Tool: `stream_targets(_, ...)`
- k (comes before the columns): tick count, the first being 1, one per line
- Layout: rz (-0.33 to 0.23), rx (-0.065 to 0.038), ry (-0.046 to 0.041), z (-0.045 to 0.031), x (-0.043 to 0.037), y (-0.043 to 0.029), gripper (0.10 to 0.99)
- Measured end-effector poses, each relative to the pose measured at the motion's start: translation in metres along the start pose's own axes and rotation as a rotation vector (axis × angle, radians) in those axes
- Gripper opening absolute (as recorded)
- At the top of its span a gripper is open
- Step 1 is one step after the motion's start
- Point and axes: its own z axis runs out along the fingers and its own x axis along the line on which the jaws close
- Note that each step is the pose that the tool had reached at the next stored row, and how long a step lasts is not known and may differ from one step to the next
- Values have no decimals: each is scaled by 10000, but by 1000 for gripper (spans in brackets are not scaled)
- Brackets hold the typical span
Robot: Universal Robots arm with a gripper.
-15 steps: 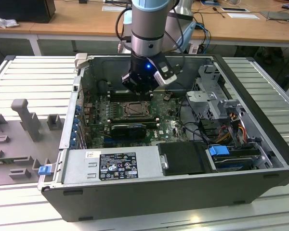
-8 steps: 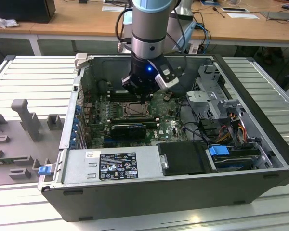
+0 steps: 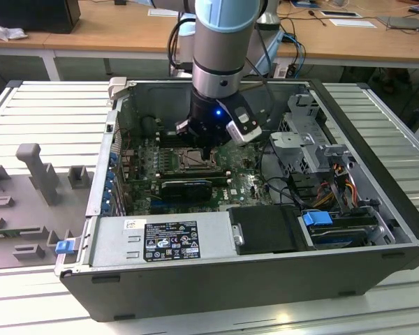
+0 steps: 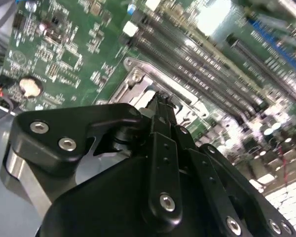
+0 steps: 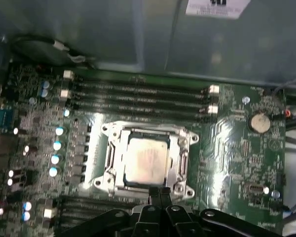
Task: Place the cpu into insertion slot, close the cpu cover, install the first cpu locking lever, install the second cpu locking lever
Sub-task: 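Install the second cpu locking lever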
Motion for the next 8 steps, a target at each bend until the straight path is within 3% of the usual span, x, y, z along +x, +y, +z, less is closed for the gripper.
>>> stream_targets(5,0,-6,-1,-9,73,-85,106)
stream_targets(6,0,-11,-1,-10,126,-104,106)
stream_targets(7,-1,-18,-2,-8,246,-104,106)
stream_targets(8,0,-21,-2,-3,317,-98,106)
